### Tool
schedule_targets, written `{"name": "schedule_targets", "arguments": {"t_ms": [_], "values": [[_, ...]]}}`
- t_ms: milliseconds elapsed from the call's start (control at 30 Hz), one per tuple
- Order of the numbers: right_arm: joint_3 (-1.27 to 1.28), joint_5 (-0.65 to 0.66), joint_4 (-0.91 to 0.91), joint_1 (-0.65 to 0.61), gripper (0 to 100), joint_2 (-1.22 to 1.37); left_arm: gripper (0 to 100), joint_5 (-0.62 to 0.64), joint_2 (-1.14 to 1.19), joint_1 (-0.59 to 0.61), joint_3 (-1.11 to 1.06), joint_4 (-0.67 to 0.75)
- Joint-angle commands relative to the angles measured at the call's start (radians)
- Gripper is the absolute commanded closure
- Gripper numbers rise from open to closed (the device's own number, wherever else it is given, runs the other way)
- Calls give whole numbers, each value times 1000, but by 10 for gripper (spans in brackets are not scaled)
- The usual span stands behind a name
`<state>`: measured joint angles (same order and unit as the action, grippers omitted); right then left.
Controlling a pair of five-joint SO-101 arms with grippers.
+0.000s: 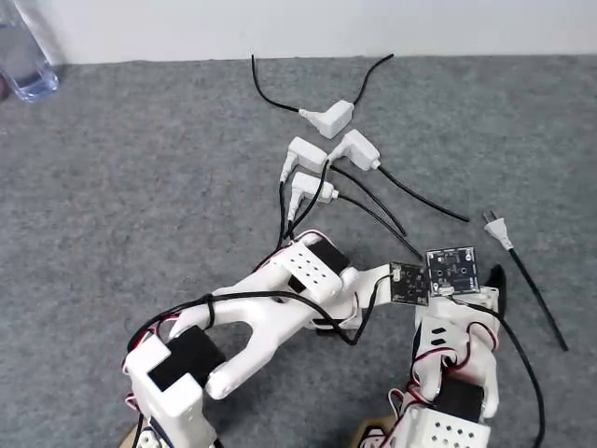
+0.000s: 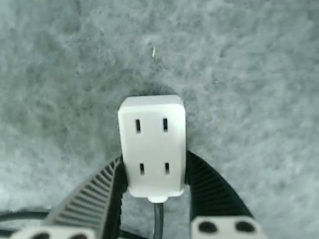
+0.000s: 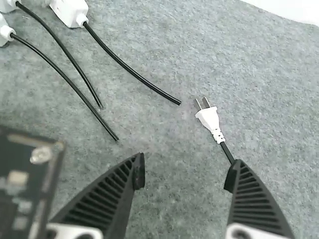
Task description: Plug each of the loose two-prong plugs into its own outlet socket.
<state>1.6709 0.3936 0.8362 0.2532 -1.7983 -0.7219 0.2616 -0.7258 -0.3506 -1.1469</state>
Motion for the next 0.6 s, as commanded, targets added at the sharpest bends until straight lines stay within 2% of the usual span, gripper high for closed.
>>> {"name": "schedule_targets", "arguments": {"t_ms": [0, 100, 267, 467, 567], "values": [[14, 9, -2, -10, 732, -5, 987, -129, -6, 3, 21, -25], [14, 9, -2, -10, 732, -5, 987, -181, -6, 2, 21, -25], [14, 9, -2, -10, 732, -5, 979, -184, -15, -3, 27, -80], [14, 9, -2, -10, 732, -5, 784, -180, -15, 2, 90, -172], [14, 9, -2, -10, 732, -5, 720, -180, -17, 2, 142, -221]]}}
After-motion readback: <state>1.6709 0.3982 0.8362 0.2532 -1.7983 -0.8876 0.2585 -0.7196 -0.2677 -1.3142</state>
